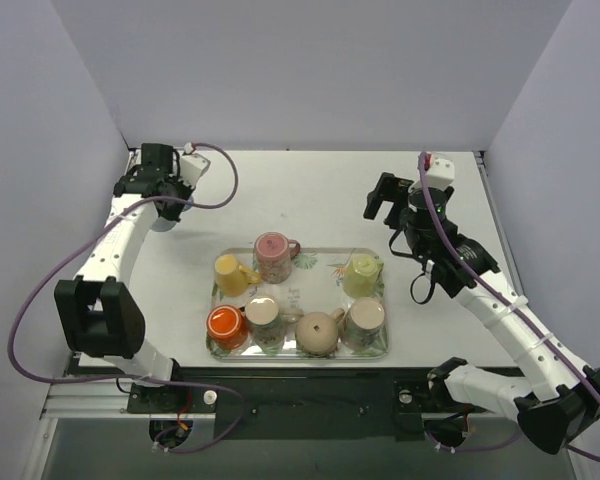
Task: Turn the mug right side up
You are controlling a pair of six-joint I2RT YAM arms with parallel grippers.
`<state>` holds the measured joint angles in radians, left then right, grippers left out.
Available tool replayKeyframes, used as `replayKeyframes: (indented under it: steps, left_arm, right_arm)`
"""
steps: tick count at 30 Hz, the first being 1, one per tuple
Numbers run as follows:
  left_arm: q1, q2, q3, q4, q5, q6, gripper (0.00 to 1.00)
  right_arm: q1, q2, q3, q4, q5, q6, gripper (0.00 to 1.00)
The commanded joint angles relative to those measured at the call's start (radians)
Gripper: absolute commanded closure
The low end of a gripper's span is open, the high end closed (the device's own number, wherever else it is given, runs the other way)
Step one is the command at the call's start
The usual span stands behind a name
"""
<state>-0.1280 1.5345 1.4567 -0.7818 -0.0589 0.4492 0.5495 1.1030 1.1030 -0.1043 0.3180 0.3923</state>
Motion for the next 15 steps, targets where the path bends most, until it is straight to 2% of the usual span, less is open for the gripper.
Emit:
replayKeyframes:
  steps: [1, 2, 5, 10, 15]
  left_arm:
    - [0.122, 0.099, 0.027, 0.052, -0.09, 0.143, 1.0]
    - [0.173, 0.119, 0.042, 0.061, -0.073, 0.143, 1.0]
    - [0.217, 0.205, 0.083, 0.049, -0.009, 0.132, 1.0]
    - [0.263, 0.288, 0.111, 0.076, 0.105, 0.135, 1.0]
    - [0.278, 0.323, 0.117, 0.067, 0.21, 0.138, 1.0]
  right_arm:
    - [-0.06, -0.083, -0.058, 0.075, 0.052, 0.08, 0.0]
    - [-0.072, -0.075, -0.054, 0.063, 0.009, 0.097, 0.0]
    - [-0.08, -0.031, -0.013, -0.015, -0.007, 0.144, 0.04]
    - [-0.072, 0.144, 0.144, -0.243, -0.04, 0.325, 0.18]
    - [-0.043, 0.293, 0.184, -0.268, -0.167, 0.529, 0.19]
